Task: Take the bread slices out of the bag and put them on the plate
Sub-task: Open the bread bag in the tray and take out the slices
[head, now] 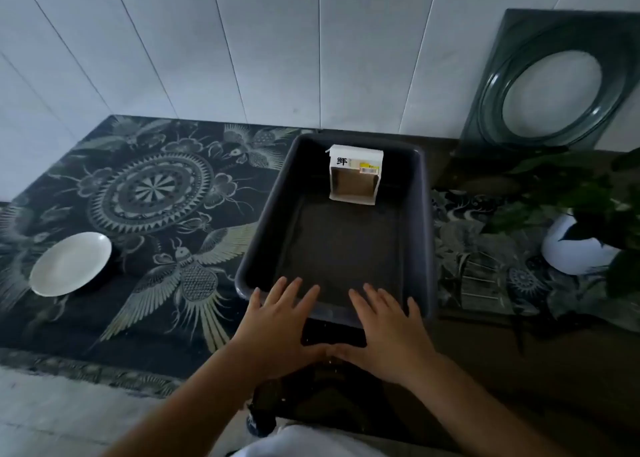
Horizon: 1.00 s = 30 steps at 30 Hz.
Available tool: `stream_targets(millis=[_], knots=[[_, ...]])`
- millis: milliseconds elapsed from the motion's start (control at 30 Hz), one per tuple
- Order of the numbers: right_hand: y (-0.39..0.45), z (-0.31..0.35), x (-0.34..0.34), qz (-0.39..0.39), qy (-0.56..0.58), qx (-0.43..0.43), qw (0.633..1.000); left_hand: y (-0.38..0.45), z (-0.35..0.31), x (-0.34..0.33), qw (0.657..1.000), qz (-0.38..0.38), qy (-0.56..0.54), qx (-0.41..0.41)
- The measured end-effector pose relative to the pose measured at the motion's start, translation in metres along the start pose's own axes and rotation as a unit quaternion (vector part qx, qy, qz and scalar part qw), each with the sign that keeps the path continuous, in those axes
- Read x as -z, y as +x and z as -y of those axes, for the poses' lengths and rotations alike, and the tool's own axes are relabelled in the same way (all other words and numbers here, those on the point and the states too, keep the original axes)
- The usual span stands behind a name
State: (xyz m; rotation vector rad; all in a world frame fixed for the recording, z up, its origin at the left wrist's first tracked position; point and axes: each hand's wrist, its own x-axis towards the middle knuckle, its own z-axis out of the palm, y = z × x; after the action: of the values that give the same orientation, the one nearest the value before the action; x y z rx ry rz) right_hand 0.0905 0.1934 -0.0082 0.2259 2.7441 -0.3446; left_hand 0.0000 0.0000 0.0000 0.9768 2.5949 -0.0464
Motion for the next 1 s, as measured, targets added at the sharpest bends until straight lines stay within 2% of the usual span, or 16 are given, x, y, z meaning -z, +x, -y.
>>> stream_targets(millis=[333, 500, 733, 800, 867, 1000], knots=[[0.023, 0.003, 0.010, -0.048, 0.001, 0.011, 0.999, 0.030, 0.012, 0.013, 0.996, 0.035, 0.029, -0.073], [0.025, -0.001, 0.019, 0.017, 0.046, -0.035, 0.998, 0.043, 0.011, 0.013, 0.990, 0.075, -0.018, -0.121], [0.043, -0.010, 0.022, 0.121, 0.086, -0.069, 0.987, 0.072, 0.013, 0.014, 0.968, 0.192, -0.089, -0.134], [0.057, -0.020, 0.027, 0.122, 0.088, -0.058, 0.987, 0.087, 0.013, 0.020, 0.961, 0.217, -0.106, -0.132], [0.078, -0.033, 0.041, 0.088, 0.068, -0.043, 0.993, 0.108, 0.017, 0.033, 0.969, 0.179, -0.106, -0.130], [0.146, -0.058, 0.090, -0.025, 0.044, -0.034, 0.998, 0.174, 0.029, 0.078, 0.992, 0.040, -0.056, -0.110]])
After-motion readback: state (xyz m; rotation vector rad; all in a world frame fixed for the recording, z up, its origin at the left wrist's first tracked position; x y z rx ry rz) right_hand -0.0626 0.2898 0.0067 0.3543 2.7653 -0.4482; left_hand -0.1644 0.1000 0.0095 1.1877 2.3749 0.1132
